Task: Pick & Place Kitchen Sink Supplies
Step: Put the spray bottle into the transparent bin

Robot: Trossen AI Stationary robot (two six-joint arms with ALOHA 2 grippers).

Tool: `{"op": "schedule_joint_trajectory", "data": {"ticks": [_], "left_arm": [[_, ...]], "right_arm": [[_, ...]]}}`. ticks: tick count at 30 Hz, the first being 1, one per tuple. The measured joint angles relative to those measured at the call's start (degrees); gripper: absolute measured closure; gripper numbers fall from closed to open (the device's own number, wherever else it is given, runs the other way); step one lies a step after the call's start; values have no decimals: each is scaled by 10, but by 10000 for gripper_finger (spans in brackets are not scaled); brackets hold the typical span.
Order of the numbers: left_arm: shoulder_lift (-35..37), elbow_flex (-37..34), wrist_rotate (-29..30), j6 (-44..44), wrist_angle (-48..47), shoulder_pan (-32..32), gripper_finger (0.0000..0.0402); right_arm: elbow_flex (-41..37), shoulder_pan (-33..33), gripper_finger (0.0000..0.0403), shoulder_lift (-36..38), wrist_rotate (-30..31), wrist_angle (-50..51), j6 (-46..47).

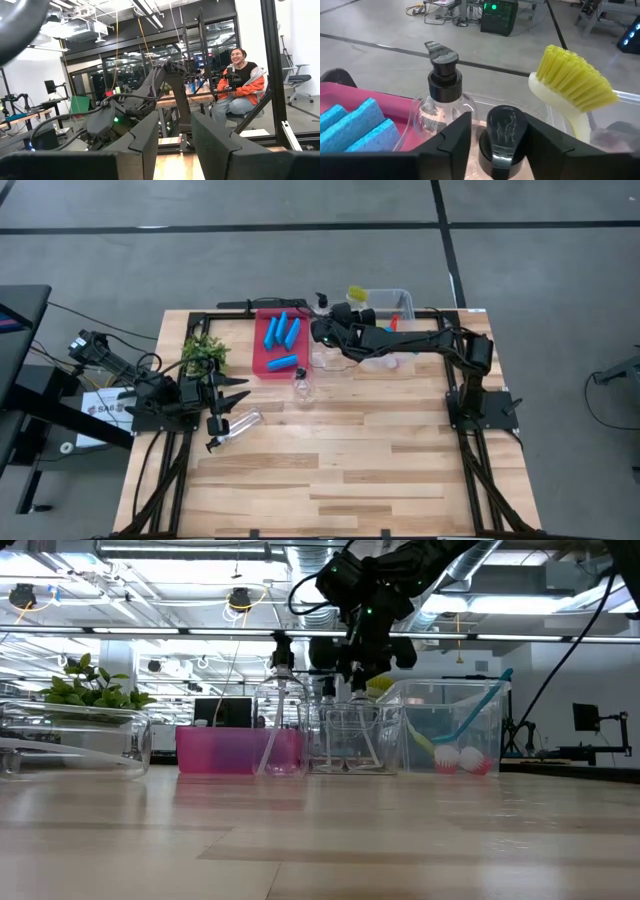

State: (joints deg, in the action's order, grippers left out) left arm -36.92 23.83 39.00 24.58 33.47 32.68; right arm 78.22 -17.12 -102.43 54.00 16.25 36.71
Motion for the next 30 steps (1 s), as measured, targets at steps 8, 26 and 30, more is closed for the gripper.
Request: {"op": "schedule_joint_trajectory", "data": {"ticks": [8, 26, 30], "left_arm": [[0, 0, 1, 0, 0, 0, 284], [0, 0, 2, 0, 0, 0, 284], [0, 0, 2, 0, 0, 0, 284]], "right_arm": [[0, 8, 192, 0, -4, 0, -22], [0, 17, 168, 4, -15, 1, -75], [0, 18, 168, 4, -15, 0, -84]]}}
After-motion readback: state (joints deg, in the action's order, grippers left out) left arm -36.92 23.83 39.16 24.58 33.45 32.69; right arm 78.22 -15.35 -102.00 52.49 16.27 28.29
